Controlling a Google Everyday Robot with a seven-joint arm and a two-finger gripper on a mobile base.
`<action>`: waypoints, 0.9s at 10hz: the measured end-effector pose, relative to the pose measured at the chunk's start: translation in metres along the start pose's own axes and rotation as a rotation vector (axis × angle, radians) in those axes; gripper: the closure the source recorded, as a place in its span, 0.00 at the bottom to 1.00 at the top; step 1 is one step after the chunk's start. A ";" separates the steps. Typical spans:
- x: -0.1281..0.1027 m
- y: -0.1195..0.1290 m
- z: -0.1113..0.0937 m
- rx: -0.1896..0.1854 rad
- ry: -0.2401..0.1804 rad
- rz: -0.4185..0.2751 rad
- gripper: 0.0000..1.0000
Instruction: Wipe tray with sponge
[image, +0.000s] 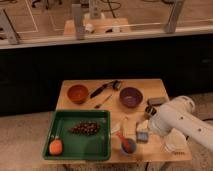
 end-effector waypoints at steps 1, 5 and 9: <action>0.003 -0.002 0.006 -0.006 0.000 -0.004 0.20; 0.028 -0.011 0.041 -0.021 -0.003 -0.020 0.20; 0.063 -0.028 0.098 -0.054 0.009 -0.058 0.20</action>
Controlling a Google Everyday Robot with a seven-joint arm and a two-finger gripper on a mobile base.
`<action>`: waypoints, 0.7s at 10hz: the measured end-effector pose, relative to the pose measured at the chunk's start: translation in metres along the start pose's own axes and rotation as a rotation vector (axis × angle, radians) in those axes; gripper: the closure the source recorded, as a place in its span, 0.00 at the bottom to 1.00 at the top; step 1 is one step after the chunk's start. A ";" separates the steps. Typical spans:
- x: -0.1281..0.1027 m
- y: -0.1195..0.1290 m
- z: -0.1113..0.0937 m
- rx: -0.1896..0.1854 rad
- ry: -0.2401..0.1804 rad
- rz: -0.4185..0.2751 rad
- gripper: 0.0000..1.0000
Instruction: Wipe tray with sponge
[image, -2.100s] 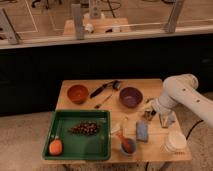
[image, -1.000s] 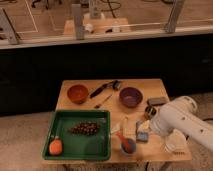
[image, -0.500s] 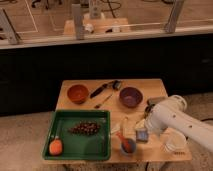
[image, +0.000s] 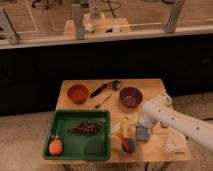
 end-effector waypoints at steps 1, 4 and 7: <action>0.006 -0.001 0.009 -0.007 0.003 0.001 0.20; 0.035 -0.002 0.020 -0.019 0.024 0.028 0.22; 0.045 0.004 0.003 -0.013 0.035 0.070 0.51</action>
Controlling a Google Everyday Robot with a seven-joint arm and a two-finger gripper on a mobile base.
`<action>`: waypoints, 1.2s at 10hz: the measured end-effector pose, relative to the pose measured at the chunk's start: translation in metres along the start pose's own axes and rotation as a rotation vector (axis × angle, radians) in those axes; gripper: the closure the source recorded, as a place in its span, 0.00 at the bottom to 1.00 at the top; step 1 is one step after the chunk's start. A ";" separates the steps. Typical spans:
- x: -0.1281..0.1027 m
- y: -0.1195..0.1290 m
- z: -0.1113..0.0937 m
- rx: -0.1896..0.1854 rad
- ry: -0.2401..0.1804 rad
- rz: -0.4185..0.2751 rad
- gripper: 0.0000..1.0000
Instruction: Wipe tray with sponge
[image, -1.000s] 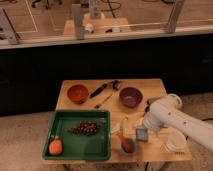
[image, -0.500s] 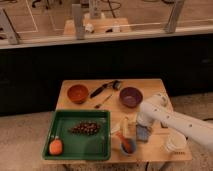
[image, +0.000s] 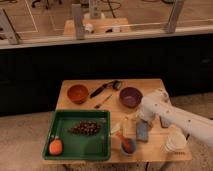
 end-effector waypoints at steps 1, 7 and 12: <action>-0.001 -0.002 -0.008 -0.001 -0.004 0.005 0.59; -0.019 0.021 -0.056 -0.075 0.010 0.047 0.98; -0.038 0.039 -0.082 -0.060 -0.051 0.168 0.49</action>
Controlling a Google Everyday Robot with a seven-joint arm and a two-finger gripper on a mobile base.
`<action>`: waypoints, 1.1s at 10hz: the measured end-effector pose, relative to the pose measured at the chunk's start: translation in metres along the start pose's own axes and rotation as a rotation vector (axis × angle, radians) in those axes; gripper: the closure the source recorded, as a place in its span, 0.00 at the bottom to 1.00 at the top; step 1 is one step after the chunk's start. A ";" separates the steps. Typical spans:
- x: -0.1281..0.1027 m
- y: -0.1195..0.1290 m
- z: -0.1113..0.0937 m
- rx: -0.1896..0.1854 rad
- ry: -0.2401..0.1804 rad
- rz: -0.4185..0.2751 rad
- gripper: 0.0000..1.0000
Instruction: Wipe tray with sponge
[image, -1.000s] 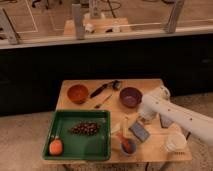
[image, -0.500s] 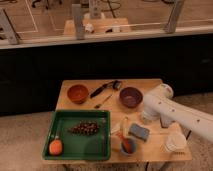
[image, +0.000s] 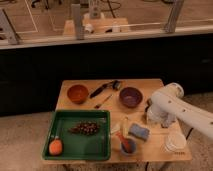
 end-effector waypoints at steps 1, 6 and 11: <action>-0.007 0.004 0.002 -0.001 -0.021 0.012 0.37; -0.039 0.002 0.016 0.064 -0.029 -0.015 0.24; -0.051 -0.005 0.031 0.104 -0.023 -0.020 0.24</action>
